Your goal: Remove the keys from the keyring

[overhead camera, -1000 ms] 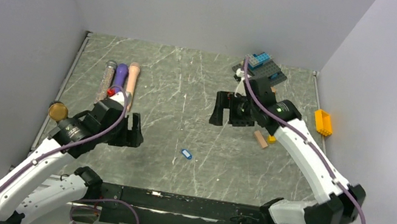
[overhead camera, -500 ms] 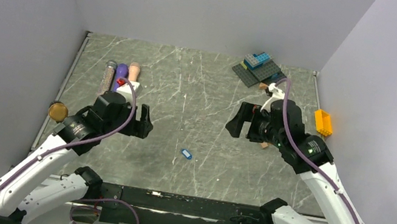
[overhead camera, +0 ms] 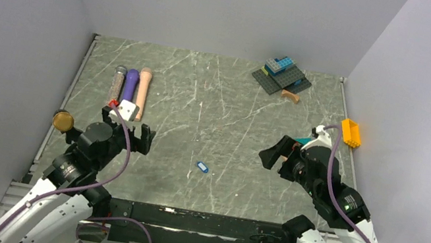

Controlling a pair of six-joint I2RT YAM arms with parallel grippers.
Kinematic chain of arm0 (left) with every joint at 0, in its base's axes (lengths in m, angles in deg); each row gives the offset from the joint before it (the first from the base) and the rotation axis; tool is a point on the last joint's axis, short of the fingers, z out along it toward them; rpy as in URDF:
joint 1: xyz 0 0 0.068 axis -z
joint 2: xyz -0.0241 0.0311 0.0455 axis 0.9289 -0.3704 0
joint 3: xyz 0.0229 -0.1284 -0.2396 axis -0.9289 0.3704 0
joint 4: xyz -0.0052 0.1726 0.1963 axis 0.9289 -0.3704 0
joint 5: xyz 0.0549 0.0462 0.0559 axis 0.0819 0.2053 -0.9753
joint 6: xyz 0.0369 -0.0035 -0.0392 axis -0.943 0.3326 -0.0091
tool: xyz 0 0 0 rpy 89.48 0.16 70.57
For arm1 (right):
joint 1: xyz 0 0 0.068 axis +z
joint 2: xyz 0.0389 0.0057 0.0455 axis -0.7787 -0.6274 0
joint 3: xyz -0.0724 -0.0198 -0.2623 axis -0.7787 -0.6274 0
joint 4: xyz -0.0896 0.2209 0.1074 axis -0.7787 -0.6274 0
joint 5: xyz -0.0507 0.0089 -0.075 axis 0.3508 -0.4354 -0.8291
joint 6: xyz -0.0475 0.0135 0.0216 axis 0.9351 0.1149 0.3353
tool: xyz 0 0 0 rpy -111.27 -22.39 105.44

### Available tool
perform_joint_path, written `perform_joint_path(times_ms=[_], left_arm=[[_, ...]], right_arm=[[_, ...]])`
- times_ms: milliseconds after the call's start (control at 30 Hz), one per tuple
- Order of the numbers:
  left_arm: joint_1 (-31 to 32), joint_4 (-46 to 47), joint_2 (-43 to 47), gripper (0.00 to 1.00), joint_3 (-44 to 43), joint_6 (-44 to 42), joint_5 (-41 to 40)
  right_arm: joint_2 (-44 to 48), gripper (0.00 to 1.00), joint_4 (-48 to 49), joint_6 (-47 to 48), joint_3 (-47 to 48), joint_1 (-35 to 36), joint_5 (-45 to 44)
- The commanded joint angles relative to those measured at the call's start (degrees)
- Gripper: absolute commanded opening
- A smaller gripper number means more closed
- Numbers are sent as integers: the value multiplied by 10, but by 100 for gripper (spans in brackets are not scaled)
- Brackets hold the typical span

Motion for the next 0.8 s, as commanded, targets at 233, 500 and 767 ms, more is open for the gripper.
perform_joint_path(times_ms=[233, 500, 767], left_arm=[[-18, 153, 44, 99, 130, -169, -215], [-182, 300, -20, 99, 182, -169, -97], [-255, 499, -118, 99, 230, -163, -57]], right_arm=[[77, 100, 0, -57, -49, 0, 16], [128, 100, -50, -71, -40, 1, 24], [148, 100, -73, -63, -28, 1, 42]])
